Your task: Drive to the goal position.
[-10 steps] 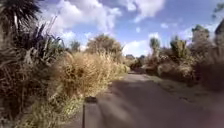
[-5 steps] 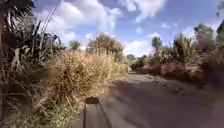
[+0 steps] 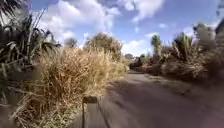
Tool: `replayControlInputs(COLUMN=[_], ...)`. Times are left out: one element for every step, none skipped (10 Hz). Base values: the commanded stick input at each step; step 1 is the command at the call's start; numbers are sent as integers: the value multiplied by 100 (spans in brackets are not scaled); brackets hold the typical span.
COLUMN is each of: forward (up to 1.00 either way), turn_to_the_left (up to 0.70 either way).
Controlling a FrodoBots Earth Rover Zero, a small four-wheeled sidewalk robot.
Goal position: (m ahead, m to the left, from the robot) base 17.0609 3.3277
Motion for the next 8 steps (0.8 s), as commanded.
replayControlInputs(forward=[70,70,70,70,70,70,70,70], turn_to_the_left=[-35,-35,-35,-35,-35,-35,-34,-22])
